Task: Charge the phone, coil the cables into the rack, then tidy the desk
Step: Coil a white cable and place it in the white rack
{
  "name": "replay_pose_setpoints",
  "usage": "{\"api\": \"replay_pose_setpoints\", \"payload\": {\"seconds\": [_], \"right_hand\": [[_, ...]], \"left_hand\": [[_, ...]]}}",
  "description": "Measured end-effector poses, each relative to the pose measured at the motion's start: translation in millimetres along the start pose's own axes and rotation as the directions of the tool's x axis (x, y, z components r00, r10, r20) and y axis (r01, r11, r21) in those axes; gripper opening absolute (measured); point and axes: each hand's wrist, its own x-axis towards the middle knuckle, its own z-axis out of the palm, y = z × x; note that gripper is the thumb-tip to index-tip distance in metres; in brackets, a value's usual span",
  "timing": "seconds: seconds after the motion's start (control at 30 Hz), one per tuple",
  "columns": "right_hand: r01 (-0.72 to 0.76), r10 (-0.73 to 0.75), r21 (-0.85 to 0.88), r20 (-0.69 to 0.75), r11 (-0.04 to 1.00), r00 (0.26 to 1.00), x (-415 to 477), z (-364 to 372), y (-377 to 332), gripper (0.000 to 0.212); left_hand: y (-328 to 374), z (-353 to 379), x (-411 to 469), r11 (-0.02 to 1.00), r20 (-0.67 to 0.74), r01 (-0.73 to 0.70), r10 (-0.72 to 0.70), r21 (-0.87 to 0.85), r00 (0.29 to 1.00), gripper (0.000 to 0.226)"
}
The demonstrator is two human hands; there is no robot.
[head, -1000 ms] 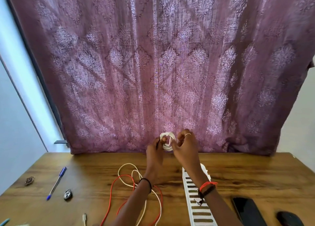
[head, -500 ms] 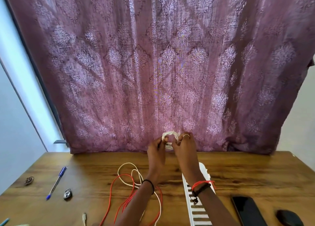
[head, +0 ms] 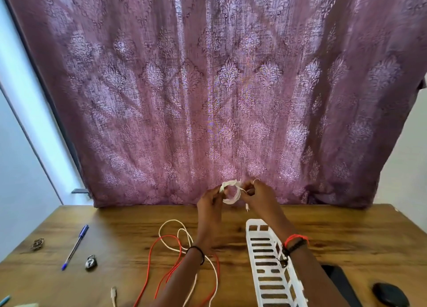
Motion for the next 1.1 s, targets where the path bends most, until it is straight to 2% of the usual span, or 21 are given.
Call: {"api": "replay_pose_setpoints", "payload": {"seconds": [0.1, 0.2, 0.33, 0.43, 0.6, 0.73, 0.8, 0.9, 1.0, 1.1], "right_hand": [[0.020, -0.022, 0.044, 0.040, 0.999, 0.999, 3.4, -1.3, 3.9, 0.027], [-0.028, 0.029, 0.159, -0.005, 0.987, 1.000, 2.8, -0.4, 9.0, 0.037], [-0.101, 0.098, 0.288, 0.022, 0.952, 0.995, -1.8, 9.1, 14.8, 0.025], [-0.124, 0.101, 0.409, 0.079, 0.904, 0.992, -6.1, 13.8, 15.4, 0.028], [-0.144, 0.102, 0.544, 0.106, 0.826, 0.989, -4.8, 6.0, 28.1, 0.025], [-0.204, 0.126, 0.524, 0.181, 0.827, 0.975, 1.4, -3.0, 42.1, 0.039], [-0.249, 0.135, 0.504, 0.252, 0.827, 0.958, 2.1, -7.2, 46.4, 0.039], [-0.317, 0.149, 0.548, 0.330, 0.774, 0.932, 0.2, -11.5, 54.2, 0.037], [-0.326, 0.174, 0.546, 0.312, 0.772, 0.934, -1.8, -12.9, 63.2, 0.032], [-0.292, 0.172, 0.464, 0.283, 0.836, 0.943, -7.6, -13.1, 72.9, 0.024]], "left_hand": [[-1.5, -2.0, 0.4, 0.984, 0.054, 0.097, -0.089, -0.153, 0.995, 0.013], [4.1, -2.6, -3.6, 0.897, 0.101, 0.211, -0.186, -0.388, 0.977, 0.012], [7.2, 1.4, -12.5, 0.788, 0.195, 0.281, -0.207, -0.548, 0.959, 0.019], [3.1, 5.3, -12.8, 0.692, 0.247, 0.370, -0.275, -0.620, 0.929, 0.018], [-5.3, -1.4, -9.4, 0.612, 0.388, 0.507, -0.328, -0.607, 0.861, 0.015], [-7.4, -10.1, -3.0, 0.675, 0.470, 0.552, -0.328, -0.490, 0.819, 0.017], [-7.3, -14.4, 0.0, 0.723, 0.516, 0.549, -0.307, -0.420, 0.800, 0.020], [-7.5, -14.6, -2.5, 0.776, 0.573, 0.537, -0.287, -0.331, 0.768, 0.018], [-11.9, -7.0, -7.3, 0.783, 0.565, 0.545, -0.315, -0.300, 0.763, 0.018], [-19.7, 7.5, -15.1, 0.754, 0.587, 0.592, -0.351, -0.286, 0.730, 0.013]]}}
